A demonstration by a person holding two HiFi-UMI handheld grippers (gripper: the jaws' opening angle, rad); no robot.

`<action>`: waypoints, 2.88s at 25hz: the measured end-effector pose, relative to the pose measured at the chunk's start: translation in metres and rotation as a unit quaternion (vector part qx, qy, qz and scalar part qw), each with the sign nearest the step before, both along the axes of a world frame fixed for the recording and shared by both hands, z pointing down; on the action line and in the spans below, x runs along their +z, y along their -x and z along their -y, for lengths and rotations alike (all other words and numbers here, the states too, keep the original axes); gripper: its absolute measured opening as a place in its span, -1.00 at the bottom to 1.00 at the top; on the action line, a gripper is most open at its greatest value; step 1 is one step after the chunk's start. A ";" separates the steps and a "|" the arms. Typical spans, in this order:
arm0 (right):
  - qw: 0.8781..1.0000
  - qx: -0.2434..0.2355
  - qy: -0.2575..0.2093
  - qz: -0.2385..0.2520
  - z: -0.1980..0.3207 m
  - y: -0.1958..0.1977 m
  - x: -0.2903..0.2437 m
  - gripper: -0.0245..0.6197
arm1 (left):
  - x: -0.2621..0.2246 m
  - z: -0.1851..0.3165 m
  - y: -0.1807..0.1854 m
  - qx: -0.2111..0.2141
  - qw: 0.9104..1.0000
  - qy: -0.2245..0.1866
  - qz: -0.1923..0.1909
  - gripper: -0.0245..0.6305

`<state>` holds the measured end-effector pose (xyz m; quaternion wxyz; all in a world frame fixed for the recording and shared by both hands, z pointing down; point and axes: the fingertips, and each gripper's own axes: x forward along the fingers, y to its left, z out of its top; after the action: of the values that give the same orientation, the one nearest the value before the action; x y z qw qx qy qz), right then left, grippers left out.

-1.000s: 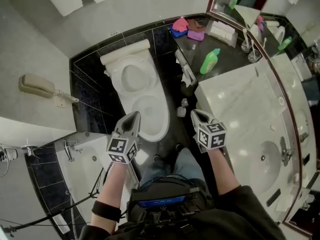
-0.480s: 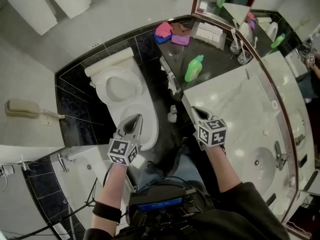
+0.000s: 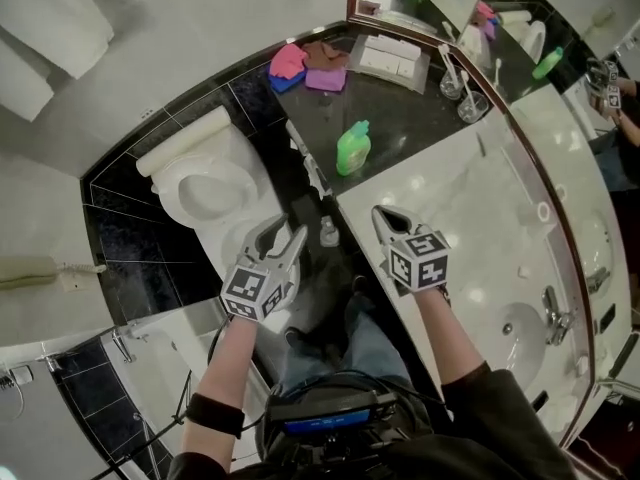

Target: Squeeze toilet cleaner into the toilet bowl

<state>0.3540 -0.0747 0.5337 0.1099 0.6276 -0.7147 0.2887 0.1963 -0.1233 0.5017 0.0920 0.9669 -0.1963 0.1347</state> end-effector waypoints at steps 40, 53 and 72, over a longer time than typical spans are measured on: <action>0.997 0.073 -0.022 0.004 0.079 -0.134 0.087 -0.92 | 0.138 0.099 -0.254 0.191 0.980 -0.053 -0.034 0.36; 0.997 0.075 -0.018 0.014 0.074 -0.140 0.101 -0.92 | 0.132 0.100 -0.253 0.168 0.980 -0.102 -0.037 -0.34; 0.998 0.047 -0.029 0.008 0.062 -0.113 0.065 -0.92 | 0.078 0.068 -0.200 0.169 0.980 -0.100 -0.020 -0.36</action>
<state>0.4667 -0.1368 0.5991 0.0720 0.6608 -0.6935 0.2780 0.3967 -0.1911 0.5794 -0.0255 0.9929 -0.0412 0.1088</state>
